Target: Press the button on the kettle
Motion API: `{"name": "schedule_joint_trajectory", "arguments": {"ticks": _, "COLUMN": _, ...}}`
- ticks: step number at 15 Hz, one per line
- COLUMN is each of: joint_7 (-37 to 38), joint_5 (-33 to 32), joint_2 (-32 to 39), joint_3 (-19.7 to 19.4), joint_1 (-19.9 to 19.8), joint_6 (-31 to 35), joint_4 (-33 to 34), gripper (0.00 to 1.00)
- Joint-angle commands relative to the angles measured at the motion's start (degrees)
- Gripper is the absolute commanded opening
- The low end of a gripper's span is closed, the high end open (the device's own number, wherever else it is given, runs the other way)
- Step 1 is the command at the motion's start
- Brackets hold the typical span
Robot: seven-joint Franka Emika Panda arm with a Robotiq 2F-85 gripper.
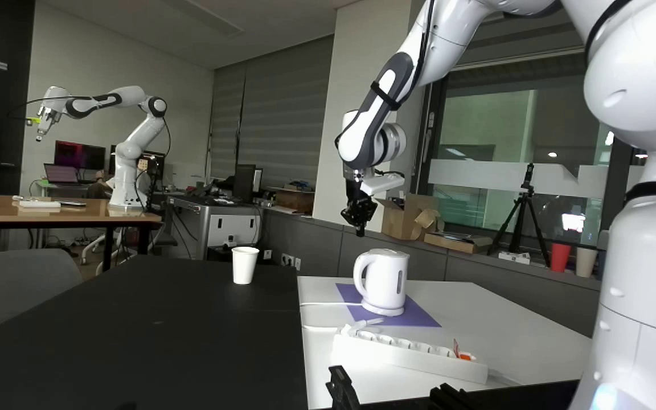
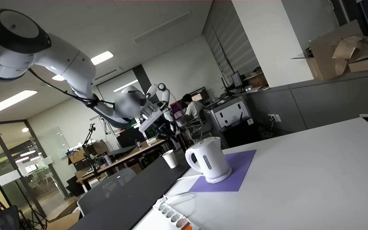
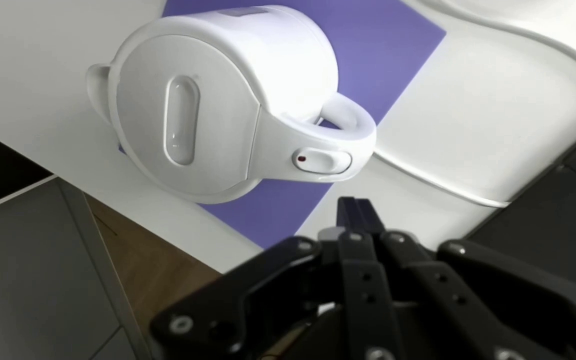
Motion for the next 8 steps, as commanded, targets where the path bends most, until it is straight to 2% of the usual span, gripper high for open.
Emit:
{"name": "schedule_joint_trajectory", "arguments": {"ticks": 1, "joint_7": 1.7, "joint_5": -1.8, "joint_2": 0.4, "joint_3": -1.3, "joint_1": 1.2, "joint_6": 0.6, "joint_4": 0.0, "gripper": 0.00}}
{"name": "schedule_joint_trajectory", "arguments": {"ticks": 8, "joint_7": 1.7, "joint_5": -2.2, "joint_2": 1.8, "joint_3": -1.8, "joint_1": 1.8, "joint_6": 0.4, "joint_4": 0.3, "gripper": 0.00}}
